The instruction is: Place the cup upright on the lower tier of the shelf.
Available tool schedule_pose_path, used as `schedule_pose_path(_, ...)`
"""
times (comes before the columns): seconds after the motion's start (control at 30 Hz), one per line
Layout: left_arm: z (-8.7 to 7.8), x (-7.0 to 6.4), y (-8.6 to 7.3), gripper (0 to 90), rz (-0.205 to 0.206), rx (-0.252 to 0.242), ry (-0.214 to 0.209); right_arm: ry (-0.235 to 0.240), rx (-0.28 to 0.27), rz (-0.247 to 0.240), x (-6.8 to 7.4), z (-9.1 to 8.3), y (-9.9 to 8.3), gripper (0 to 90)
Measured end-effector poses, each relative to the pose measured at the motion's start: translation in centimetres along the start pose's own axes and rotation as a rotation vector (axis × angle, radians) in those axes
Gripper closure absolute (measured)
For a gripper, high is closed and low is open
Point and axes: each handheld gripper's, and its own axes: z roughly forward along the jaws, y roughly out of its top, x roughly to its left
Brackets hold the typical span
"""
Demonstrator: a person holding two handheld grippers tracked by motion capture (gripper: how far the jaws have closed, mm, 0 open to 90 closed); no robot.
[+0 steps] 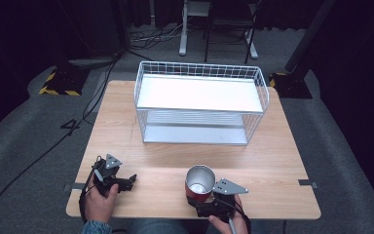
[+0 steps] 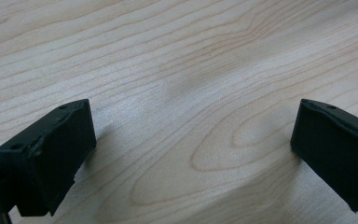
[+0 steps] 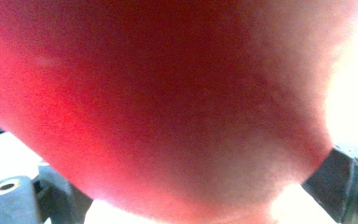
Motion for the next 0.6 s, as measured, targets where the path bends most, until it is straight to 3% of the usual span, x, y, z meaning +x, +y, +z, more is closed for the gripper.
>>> schedule_pose_path(0.33, 0.00, 0.01, 0.00, 0.3, 0.001, 0.000, -0.001, -0.008, -0.021, 0.016, 0.03, 0.29, -0.34, 10.2)
schedule_pose_path(0.6, 0.00, 0.00, 0.00, 0.3, -0.001, -0.001, -0.001, -0.040, -0.026, -0.051, 0.24, 0.38, -0.44, 13.2)
